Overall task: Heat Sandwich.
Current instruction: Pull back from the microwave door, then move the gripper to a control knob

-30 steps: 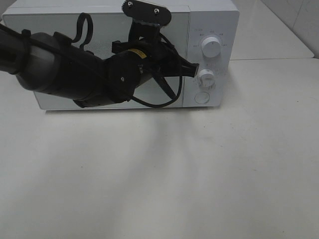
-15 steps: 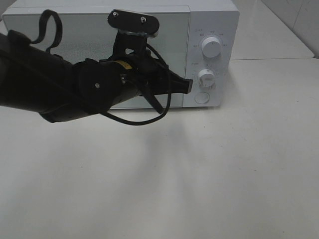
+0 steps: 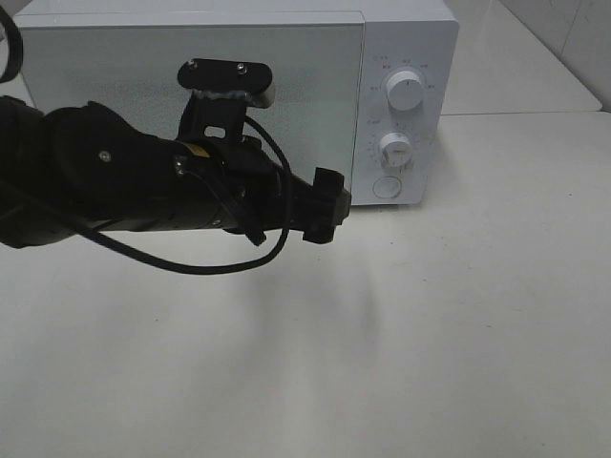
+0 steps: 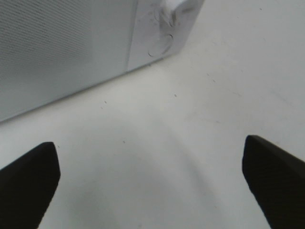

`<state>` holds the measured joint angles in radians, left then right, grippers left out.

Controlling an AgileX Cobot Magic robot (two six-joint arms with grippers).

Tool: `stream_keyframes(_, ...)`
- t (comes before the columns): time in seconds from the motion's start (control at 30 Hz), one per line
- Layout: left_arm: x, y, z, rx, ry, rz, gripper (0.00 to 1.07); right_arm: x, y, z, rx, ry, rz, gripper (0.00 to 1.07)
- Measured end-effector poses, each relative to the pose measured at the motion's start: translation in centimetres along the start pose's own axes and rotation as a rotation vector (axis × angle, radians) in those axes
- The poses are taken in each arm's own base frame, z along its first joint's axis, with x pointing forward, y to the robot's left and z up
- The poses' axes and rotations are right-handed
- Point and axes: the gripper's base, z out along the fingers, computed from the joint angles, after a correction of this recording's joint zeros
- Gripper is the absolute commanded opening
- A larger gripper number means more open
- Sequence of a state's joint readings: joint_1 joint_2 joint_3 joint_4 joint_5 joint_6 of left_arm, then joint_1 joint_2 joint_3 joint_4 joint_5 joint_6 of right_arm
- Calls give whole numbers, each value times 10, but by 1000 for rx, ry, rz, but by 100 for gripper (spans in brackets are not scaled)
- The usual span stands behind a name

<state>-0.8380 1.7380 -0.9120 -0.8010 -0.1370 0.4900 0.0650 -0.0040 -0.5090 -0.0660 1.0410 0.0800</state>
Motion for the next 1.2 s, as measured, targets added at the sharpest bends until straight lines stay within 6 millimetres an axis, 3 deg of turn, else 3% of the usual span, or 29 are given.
stream_keyframes(0.33,3,24,-18,99,237,-36,101,0,0,0,0,0,0,76)
stream_keyframes(0.5,1,52,-38,132,371,-70,101,0,0,0,0,0,0,76)
stream_keyframes(0.73,-5,84,-70,108,457,-119,101,0,0,0,0,0,0,76)
stream_keyframes(0.97,-12,127,-118,-39,483,-198,101,0,0,0,0,0,0,76)
stream_keyframes(1.2,-12,156,-156,-169,487,-273,101,0,0,0,0,0,0,76)
